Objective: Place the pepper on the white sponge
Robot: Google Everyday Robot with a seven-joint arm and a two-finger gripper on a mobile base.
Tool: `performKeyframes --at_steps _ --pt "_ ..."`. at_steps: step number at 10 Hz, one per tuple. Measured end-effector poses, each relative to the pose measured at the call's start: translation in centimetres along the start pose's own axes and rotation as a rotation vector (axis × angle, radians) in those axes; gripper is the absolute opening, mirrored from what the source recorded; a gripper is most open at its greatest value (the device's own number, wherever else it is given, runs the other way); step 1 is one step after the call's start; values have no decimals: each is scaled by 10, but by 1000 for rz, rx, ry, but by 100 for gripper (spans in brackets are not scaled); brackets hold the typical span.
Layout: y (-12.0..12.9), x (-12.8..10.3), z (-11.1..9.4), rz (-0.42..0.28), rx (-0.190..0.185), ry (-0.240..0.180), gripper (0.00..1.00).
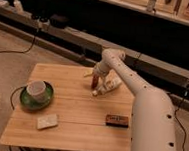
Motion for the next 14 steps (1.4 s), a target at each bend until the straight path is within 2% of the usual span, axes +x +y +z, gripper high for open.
performKeyframes --at_steps 5,12,13,14 --pt "-7 9 8 -14 -26 -25 80" --pt "-9 3 14 -44 -28 -74 80" --pt "-6 1 17 -44 -33 -83 77" --pt "-5 0 19 -43 -36 -89 69"
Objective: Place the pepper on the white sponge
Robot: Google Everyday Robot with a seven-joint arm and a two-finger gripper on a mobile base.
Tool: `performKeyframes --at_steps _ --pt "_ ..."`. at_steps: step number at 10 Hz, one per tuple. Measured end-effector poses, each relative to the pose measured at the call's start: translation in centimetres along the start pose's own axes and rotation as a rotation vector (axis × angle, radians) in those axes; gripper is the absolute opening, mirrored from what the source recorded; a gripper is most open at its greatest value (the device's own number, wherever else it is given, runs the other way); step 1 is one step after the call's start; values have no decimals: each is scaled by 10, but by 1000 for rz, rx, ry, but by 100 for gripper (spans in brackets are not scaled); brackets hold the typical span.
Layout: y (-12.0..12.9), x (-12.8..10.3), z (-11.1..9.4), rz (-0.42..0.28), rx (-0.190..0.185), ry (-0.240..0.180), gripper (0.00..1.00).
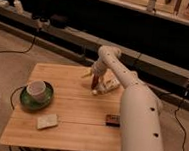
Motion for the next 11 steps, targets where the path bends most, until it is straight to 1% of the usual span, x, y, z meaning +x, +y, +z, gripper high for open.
performKeyframes --at_steps 2,3,8,11 --pt "4 -1 3 4 -8 -9 50" --pt "6 -1 3 5 -12 -12 45" --pt "13 -1 6 15 -29 -26 45" --pt "16 6 3 49 -32 -15 45"
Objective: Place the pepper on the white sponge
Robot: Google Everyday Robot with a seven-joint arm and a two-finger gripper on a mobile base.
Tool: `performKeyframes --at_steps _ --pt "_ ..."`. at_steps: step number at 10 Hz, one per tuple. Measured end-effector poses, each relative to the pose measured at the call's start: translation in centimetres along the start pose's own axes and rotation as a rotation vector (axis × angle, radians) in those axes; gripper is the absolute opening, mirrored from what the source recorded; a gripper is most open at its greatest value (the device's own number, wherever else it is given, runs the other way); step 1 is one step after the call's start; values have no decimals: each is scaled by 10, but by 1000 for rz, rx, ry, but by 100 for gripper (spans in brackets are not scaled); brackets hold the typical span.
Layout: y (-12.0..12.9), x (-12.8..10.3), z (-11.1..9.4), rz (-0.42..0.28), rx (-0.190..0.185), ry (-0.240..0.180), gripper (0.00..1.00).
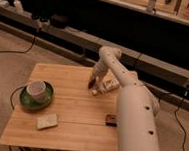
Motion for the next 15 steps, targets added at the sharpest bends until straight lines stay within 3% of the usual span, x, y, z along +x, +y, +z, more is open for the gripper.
performKeyframes --at_steps 6,11,12,15 --pt "-13 18 -3 31 3 28 45" --pt "-18 19 12 24 -6 11 45" --pt "-17 18 15 22 -10 6 42" --pt "-15 16 21 23 -15 -5 14"
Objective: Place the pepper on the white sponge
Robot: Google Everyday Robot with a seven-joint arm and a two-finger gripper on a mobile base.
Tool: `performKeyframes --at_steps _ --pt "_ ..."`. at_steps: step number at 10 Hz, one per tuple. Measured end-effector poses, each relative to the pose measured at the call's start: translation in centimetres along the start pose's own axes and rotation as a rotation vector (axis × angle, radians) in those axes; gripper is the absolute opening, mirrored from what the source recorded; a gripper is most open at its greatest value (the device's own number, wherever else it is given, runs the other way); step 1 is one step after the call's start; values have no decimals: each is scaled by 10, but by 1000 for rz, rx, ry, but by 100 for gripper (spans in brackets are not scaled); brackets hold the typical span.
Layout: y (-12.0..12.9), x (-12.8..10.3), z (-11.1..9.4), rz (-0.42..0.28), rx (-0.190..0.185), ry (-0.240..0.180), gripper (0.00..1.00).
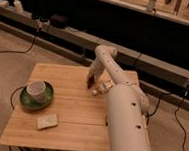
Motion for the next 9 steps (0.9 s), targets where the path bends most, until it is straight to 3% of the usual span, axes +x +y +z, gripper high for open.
performKeyframes --at_steps 2,4,7,8,9 --pt "0 0 -2 -5 -4 0 0" --pt "-17 5 -24 -56 0 42 0" --pt "-72 -6 -97 -228 7 152 0" --pt "-98 -24 -123 -308 18 184 0" --pt "-130 -58 -152 -410 41 216 0"
